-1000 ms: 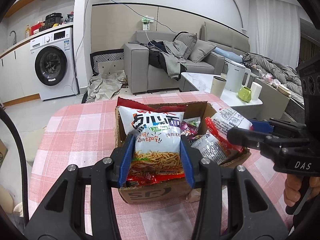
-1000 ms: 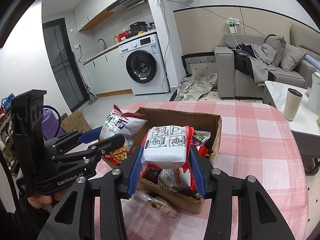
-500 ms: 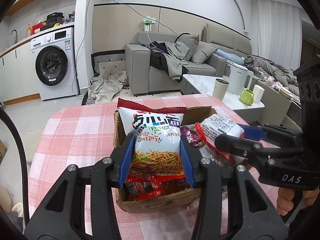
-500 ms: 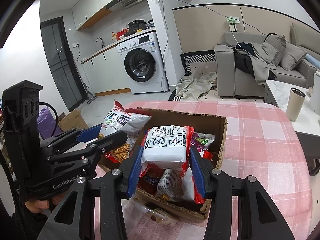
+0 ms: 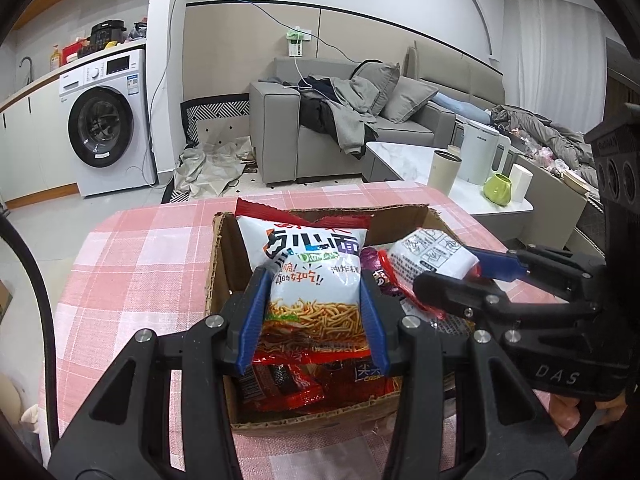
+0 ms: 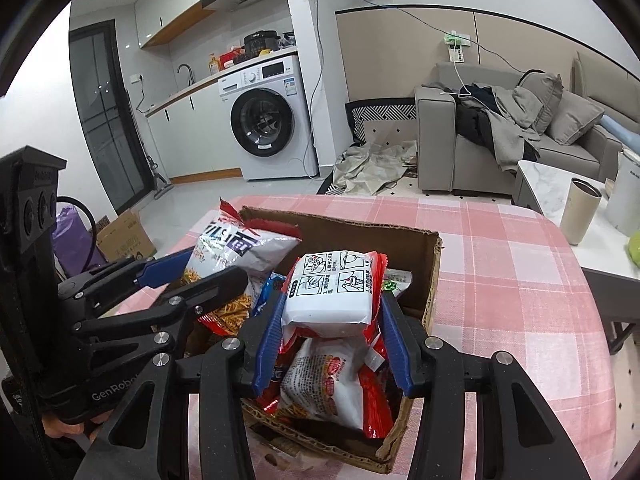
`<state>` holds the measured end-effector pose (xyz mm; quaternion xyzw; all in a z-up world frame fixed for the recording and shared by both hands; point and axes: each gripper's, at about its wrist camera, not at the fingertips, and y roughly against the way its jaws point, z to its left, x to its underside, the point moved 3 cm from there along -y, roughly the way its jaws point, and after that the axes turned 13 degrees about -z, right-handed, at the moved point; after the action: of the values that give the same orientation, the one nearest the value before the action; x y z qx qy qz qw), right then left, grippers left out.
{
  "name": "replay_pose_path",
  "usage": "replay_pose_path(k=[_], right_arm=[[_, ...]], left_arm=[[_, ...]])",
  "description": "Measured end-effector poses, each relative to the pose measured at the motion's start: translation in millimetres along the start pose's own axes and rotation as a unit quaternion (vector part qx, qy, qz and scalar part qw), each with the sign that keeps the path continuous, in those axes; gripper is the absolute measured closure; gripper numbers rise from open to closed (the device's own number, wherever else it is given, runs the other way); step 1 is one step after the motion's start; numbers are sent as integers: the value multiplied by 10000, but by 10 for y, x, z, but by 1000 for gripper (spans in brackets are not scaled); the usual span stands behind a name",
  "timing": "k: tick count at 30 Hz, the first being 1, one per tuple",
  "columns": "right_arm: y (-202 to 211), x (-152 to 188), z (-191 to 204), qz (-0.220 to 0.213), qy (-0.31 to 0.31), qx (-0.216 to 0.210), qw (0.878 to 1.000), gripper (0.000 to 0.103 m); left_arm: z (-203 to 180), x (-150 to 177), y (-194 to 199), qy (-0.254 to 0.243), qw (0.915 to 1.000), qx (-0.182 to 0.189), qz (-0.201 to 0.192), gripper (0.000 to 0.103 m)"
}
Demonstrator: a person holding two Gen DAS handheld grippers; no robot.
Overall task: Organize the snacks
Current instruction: 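Open both grippers to drop the bags into the box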
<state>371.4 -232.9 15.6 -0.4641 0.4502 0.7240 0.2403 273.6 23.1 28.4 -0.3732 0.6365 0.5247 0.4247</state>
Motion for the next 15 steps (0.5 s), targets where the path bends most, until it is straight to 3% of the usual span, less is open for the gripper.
replay_pose_path(k=[7,9,12,13,15], right_arm=[[47,23,34,-68,150,-11,9999,46],[98,12,37,-124,178,-42,9998,35],[188,0,3,-215,162,-47,9996,26],[233,-10,-10,-271,146,-34,9995,18],[314,-33,-48,-366,104,1,9993,7]], left_arm=[[-20,8,15,-53,10000,-23,27,58],[-11,-3,65,-19,10000,-5,34,50],[34,-22,179,67,9999,-70,-59,28],[54,-23,221,95,9999,-96,-90,21],[80,-21,305,142,9998,-85,-117,19]])
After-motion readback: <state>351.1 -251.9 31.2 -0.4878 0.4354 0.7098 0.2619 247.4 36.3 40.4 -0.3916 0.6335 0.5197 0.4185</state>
